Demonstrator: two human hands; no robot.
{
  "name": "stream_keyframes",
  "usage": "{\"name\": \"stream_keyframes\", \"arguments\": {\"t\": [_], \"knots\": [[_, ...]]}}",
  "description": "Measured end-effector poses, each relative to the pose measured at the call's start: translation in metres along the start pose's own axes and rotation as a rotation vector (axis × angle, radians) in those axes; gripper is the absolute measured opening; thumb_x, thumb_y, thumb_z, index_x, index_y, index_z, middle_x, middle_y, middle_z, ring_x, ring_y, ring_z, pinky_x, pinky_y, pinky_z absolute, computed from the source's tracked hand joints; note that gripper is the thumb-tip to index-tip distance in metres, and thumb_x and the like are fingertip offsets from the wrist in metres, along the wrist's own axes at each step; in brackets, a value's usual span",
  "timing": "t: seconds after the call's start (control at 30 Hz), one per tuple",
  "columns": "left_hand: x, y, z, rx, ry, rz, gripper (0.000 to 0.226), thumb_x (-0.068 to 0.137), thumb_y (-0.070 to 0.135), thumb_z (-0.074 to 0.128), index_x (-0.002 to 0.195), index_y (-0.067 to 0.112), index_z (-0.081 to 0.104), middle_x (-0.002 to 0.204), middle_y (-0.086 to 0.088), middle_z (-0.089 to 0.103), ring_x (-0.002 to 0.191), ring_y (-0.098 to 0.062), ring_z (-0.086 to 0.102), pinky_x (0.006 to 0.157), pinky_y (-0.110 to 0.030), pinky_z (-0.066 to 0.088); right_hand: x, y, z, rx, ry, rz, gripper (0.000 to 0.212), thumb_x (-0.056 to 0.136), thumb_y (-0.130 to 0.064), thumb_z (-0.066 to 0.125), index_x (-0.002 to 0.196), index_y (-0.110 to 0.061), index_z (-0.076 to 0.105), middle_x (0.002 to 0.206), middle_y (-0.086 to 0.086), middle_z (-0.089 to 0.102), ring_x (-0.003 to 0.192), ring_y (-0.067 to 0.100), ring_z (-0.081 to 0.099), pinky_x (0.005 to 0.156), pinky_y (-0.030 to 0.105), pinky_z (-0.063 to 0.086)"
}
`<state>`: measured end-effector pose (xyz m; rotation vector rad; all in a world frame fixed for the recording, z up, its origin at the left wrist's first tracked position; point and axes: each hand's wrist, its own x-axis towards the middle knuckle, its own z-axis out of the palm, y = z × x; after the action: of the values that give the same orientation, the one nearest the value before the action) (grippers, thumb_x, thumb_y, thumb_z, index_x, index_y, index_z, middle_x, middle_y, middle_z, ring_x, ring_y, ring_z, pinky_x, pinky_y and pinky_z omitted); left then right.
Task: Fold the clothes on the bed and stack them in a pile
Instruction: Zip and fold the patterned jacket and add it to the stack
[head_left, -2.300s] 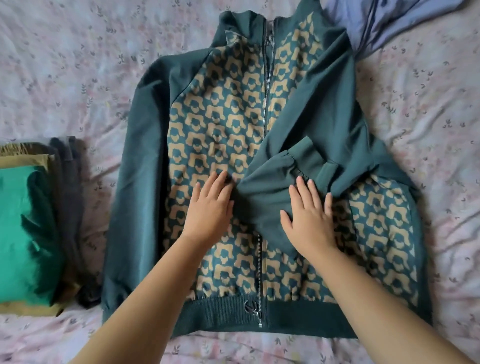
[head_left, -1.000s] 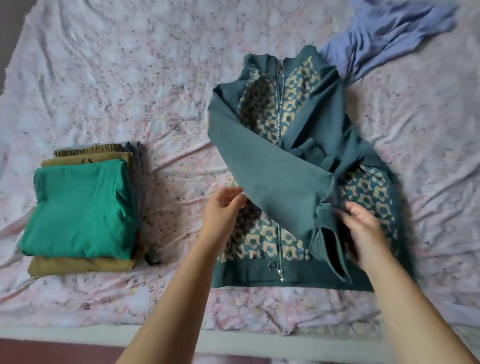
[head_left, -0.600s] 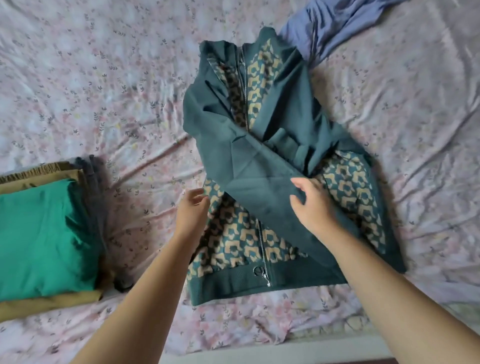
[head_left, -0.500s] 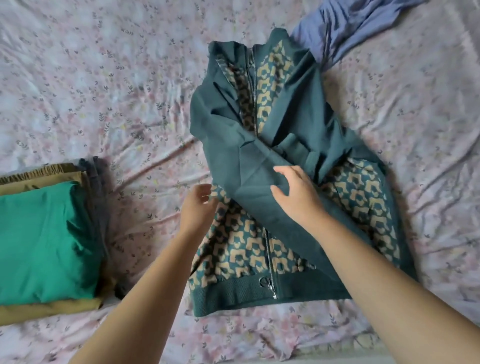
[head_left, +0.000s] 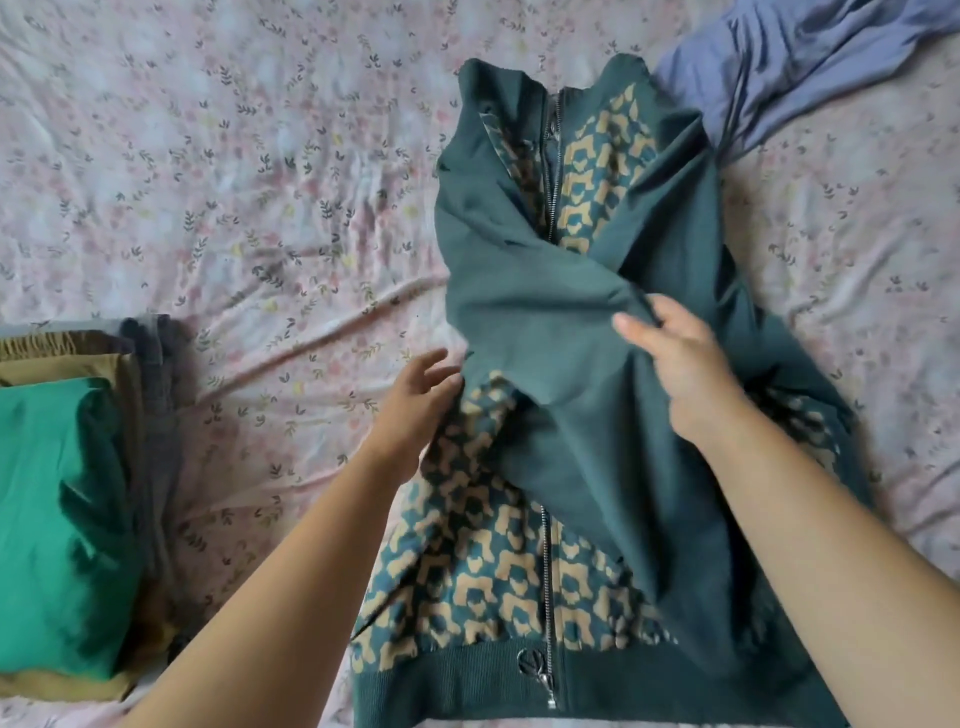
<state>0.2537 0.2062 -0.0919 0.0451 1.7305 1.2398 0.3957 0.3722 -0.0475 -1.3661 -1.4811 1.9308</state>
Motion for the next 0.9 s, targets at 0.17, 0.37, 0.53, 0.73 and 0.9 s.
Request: {"name": "stream_keyframes", "arguments": {"t": [0.17, 0.37, 0.53, 0.73, 0.9], "knots": [[0.009, 0.013, 0.028, -0.039, -0.107, -0.059, 0.039, 0.089, 0.003, 0.055, 0.126, 0.013, 0.046, 0.1, -0.003, 0.062, 0.068, -0.005, 0.062, 0.055, -0.014, 0.05, 0.013, 0.015, -0.041, -0.156, 0.31, 0.094, 0.02, 0.092, -0.009, 0.05, 0.11, -0.006, 0.059, 0.104, 0.008, 0.063, 0.091, 0.017, 0.059, 0.089, 0.035, 0.046], [0.004, 0.016, 0.043, -0.028, -0.022, 0.023, 0.015, 0.086, 0.001, 0.06, 0.089, 0.016, 0.056, 0.087, -0.004, 0.067, 0.074, -0.015, 0.066, 0.066, -0.024, 0.054, 0.013, 0.01, -0.047, -0.214, 0.357, 0.002, 0.017, 0.093, -0.006, 0.047, 0.106, -0.009, 0.058, 0.094, 0.0, 0.059, 0.092, 0.016, 0.054, 0.086, 0.027, 0.043], [-0.019, 0.031, 0.026, -0.056, -0.013, 0.218, 0.023, 0.089, 0.001, 0.054, 0.072, 0.015, 0.047, 0.074, -0.003, 0.062, 0.064, -0.013, 0.056, 0.054, -0.024, 0.045, 0.002, -0.002, -0.047, -0.2, 0.244, -0.075, 0.025, 0.092, -0.006, 0.047, 0.084, -0.026, 0.059, 0.088, -0.003, 0.062, 0.088, 0.013, 0.056, 0.084, 0.029, 0.046], [-0.036, 0.043, -0.01, 0.193, 0.147, 0.465, 0.027, 0.086, 0.002, 0.058, 0.068, 0.021, 0.051, 0.061, 0.013, 0.056, 0.059, 0.001, 0.05, 0.058, -0.016, 0.04, -0.006, -0.006, -0.032, -0.253, 0.185, -0.118, 0.021, 0.092, -0.004, 0.048, 0.083, -0.02, 0.058, 0.083, -0.004, 0.061, 0.079, 0.008, 0.055, 0.074, 0.02, 0.045], [-0.03, 0.021, -0.038, 0.699, 0.373, 0.373, 0.022, 0.085, 0.0, 0.051, 0.071, 0.014, 0.041, 0.064, 0.005, 0.044, 0.063, -0.019, 0.04, 0.053, -0.029, 0.03, 0.002, 0.011, -0.022, -0.58, 0.265, -0.074, 0.009, 0.087, -0.007, 0.053, 0.095, -0.007, 0.059, 0.083, 0.003, 0.059, 0.085, 0.025, 0.055, 0.07, 0.028, 0.041]]}}
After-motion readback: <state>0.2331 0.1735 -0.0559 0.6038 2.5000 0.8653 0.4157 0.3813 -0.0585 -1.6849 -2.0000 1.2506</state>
